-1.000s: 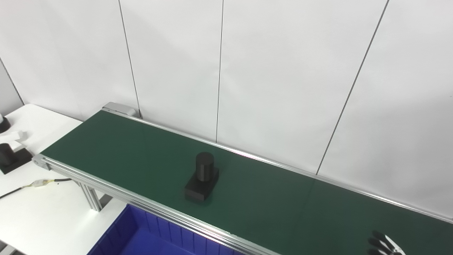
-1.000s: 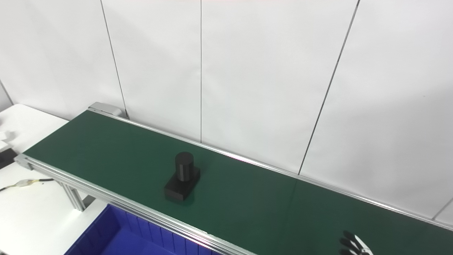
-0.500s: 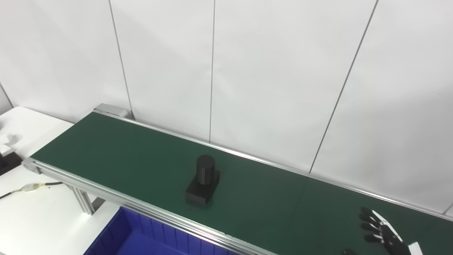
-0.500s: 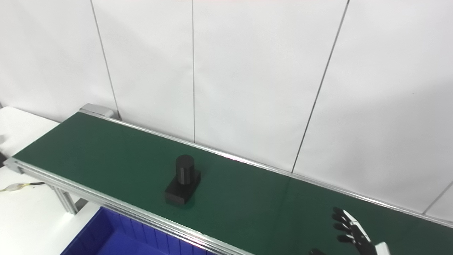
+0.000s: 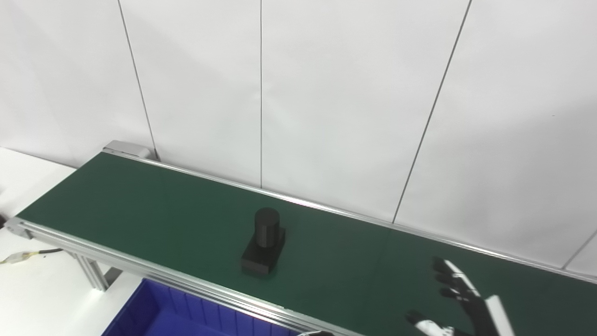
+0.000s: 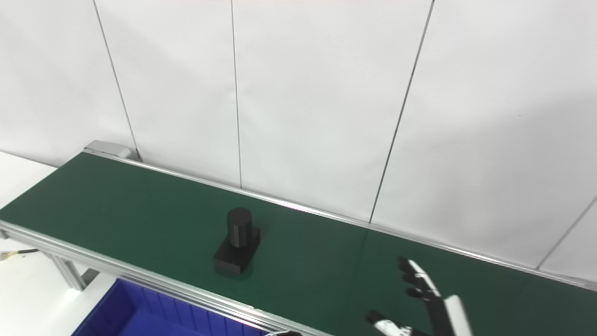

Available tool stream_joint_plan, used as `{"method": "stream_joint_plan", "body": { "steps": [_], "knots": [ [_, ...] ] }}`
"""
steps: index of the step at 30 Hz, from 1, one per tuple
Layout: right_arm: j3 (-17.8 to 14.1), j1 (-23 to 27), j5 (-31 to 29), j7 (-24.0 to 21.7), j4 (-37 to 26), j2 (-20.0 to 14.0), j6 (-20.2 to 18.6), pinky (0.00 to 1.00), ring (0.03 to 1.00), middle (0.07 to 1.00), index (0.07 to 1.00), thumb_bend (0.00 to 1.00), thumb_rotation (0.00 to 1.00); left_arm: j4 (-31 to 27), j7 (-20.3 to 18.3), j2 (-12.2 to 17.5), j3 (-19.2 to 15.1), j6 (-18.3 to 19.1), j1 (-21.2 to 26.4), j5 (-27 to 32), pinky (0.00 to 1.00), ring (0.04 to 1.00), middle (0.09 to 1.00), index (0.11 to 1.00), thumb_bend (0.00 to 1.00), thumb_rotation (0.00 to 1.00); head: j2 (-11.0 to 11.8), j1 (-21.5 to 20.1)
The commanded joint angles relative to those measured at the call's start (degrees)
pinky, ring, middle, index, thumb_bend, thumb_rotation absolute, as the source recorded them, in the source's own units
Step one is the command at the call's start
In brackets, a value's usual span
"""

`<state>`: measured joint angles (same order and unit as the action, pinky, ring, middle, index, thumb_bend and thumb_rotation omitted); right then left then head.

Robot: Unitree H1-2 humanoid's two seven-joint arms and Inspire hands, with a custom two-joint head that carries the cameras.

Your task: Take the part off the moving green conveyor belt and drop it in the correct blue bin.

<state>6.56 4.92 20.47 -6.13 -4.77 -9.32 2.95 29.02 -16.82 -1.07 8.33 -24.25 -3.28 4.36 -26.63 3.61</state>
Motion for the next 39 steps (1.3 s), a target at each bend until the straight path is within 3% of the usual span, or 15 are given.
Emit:
{"method": "stream_joint_plan", "body": {
  "steps": [1,18,30,39],
  "knots": [
    [0.7,2.5,0.9,0.2,-1.6,0.5,-1.0,0.78,0.858,0.885,0.893,0.61,0.44,-2.1,-0.8,0.2,-0.1,-1.4,0.4,1.1,0.79,0.852,0.846,0.896,1.0,0.34,-0.2,-0.2],
    [5.4,7.3,3.7,-0.4,1.0,3.0,-4.5,0.77,0.854,0.891,0.905,0.64,0.49,-6.3,-1.3,1.4,-0.1,0.8,-1.6,2.0,0.81,0.857,0.859,0.911,1.0,0.37,-2.2,-4.2],
    [8.4,14.6,6.7,0.5,8.8,6.0,-7.3,0.78,0.864,0.889,0.911,0.67,0.51,-9.7,-2.5,3.1,-0.1,2.6,-2.8,3.4,0.82,0.848,0.856,0.907,0.97,0.33,-4.1,-8.2],
    [9.6,20.2,7.7,2.3,17.1,9.0,-6.1,0.76,0.85,0.883,0.907,0.66,0.49,-11.3,-4.0,4.7,-0.4,3.7,-3.1,5.2,0.83,0.854,0.855,0.893,0.97,0.32,-5.1,-11.5]
  ]
}}
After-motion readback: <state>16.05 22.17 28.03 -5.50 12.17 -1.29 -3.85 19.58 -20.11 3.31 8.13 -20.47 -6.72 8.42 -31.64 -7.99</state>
